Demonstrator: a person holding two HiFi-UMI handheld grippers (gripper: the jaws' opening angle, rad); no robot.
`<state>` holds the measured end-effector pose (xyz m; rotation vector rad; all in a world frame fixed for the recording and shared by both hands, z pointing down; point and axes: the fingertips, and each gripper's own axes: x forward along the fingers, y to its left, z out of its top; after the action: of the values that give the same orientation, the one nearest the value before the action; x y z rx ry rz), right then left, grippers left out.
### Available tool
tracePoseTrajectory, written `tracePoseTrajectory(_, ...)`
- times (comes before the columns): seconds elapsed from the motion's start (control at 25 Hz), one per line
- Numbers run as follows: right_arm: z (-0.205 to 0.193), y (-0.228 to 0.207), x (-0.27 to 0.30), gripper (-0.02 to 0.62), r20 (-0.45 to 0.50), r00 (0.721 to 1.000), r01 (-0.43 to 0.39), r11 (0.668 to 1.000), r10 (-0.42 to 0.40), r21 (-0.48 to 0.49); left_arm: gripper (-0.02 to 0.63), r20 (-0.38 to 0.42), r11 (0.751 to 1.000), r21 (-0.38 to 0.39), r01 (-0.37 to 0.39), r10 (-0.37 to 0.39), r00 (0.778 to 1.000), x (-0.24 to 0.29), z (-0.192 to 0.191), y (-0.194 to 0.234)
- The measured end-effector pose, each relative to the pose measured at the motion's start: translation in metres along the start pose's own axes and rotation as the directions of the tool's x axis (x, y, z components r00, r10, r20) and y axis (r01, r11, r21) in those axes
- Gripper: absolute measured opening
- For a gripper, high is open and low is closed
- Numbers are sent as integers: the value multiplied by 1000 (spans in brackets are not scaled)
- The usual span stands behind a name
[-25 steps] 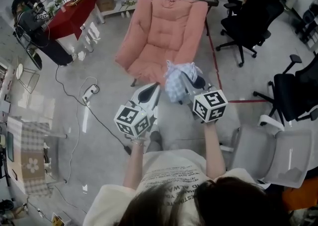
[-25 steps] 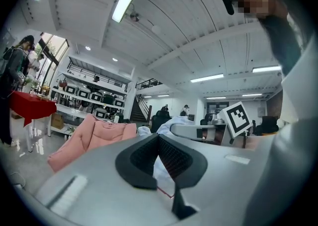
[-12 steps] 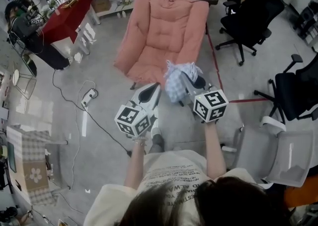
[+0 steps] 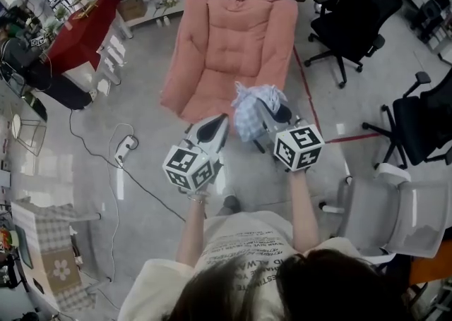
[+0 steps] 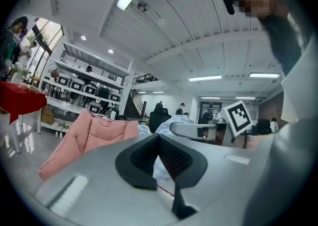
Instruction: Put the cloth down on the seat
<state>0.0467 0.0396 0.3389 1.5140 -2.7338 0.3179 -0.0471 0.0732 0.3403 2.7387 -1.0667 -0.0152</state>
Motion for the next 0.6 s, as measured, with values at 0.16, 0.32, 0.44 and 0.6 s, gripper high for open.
tracePoseTrajectory(0.16,0,3,25,72,-5,1000,26,1000,-26,8,-12,-6,1000,-6,23,-23,1000,2,4,28)
tracePoseTrajectory(0.32,0,6,49,72,-2,999,53,999,-53,15,-12,-15,999,-2,50,-50,999,2,7,51)
tracePoseTrajectory(0.44,-2,10,66,72,0,998,68,998,-68,10,-12,-13,998,-6,63,-63,998,1,6,70)
tracePoseTrajectory(0.6,-4,12,88,72,-11,997,77,997,-77,1,-12,-22,997,-3,74,-74,997,4,6,92)
